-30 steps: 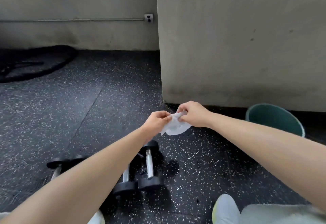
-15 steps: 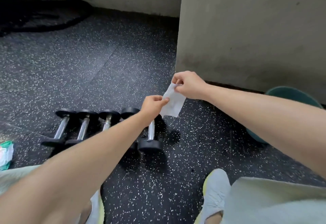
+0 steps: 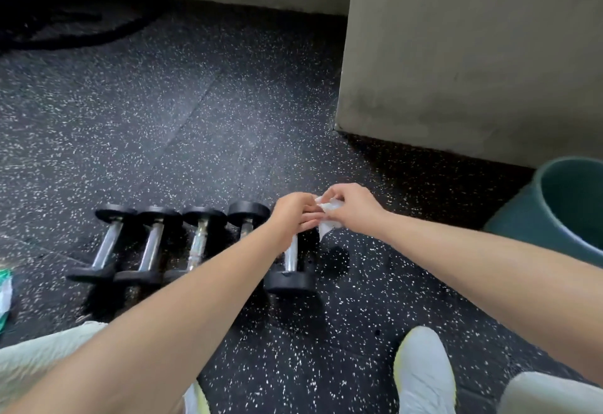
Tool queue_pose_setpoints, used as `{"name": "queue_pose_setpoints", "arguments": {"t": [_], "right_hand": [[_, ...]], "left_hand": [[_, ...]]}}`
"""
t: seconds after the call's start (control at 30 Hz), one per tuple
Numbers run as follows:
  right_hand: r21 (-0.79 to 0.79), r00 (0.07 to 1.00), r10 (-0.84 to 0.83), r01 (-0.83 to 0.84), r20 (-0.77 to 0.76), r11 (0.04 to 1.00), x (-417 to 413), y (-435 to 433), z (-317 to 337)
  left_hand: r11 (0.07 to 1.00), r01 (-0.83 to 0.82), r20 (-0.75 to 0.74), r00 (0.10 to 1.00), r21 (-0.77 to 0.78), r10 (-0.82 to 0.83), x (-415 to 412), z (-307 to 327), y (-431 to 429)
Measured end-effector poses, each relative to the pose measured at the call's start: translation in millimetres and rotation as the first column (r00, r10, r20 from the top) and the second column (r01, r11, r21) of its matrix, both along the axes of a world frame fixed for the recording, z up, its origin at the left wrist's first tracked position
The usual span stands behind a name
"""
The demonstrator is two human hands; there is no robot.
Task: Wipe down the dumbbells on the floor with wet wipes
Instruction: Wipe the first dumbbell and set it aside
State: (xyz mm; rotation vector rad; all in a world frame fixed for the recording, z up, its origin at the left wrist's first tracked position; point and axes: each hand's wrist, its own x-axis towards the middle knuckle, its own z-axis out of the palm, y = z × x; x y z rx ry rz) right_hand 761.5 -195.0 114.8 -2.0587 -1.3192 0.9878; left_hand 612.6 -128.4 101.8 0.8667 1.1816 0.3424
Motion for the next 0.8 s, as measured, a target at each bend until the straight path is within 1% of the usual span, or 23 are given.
{"name": "queue_pose_setpoints", "arguments": {"t": [0.03,0.07,0.13,0.17,0.23,0.3,0.37,0.43,0.5,0.57,0.67,0.73,0.8], "right_hand": [[-0.022,0.999,-0.033,0.033,-0.011,0.999,-5,2,-15],[-0.040,0.998,-0.067,0.067,0.000,0.997,-11,4,-32],[-0.045,0.988,-0.150,0.151,0.021,0.987,-23,-1,-57],[-0.027,0.982,-0.189,0.189,0.004,0.982,-31,-3,-70],[0.015,0.969,-0.246,0.246,-0.027,0.969,-46,-10,-93],[0.050,0.954,-0.298,0.299,-0.035,0.953,-61,-12,-114],[0.102,0.933,-0.359,0.361,-0.031,0.927,-70,-8,-123],[0.174,0.919,-0.395,0.389,0.000,0.905,-76,0,-128],[0.233,0.918,-0.392,0.368,0.066,0.900,-78,8,-132],[0.281,0.923,-0.369,0.327,0.110,0.902,-79,15,-138],[0.277,0.953,-0.264,0.216,0.149,0.936,-83,17,-153],[0.236,0.968,-0.148,0.098,0.205,0.967,-88,15,-161],[0.217,0.969,-0.083,0.031,0.231,0.976,-88,12,-165]], "left_hand": [[0.999,0.008,-0.044,0.999,0.037,-0.006,-8,-14,2],[0.997,-0.016,-0.092,0.995,0.076,0.023,-17,-29,4],[0.982,-0.098,-0.179,0.976,0.160,0.127,-34,-52,10],[0.972,-0.110,-0.223,0.962,0.207,0.157,-44,-63,13],[0.953,-0.038,-0.336,0.931,0.302,0.144,-62,-84,12],[0.937,0.065,-0.453,0.886,0.343,0.104,-81,-109,5],[0.918,0.131,-0.518,0.851,0.375,0.090,-89,-124,-8],[0.898,0.147,-0.545,0.830,0.416,0.116,-82,-133,-17],[0.903,0.071,-0.491,0.856,0.424,0.163,-70,-138,-20],[0.906,0.009,-0.468,0.859,0.423,0.210,-63,-139,-21],[0.882,0.013,-0.451,0.863,0.472,0.228,-68,-143,-25],[0.841,0.037,-0.423,0.876,0.539,0.233,-74,-142,-31],[0.792,0.085,-0.428,0.873,0.605,0.234,-77,-143,-36]]}}
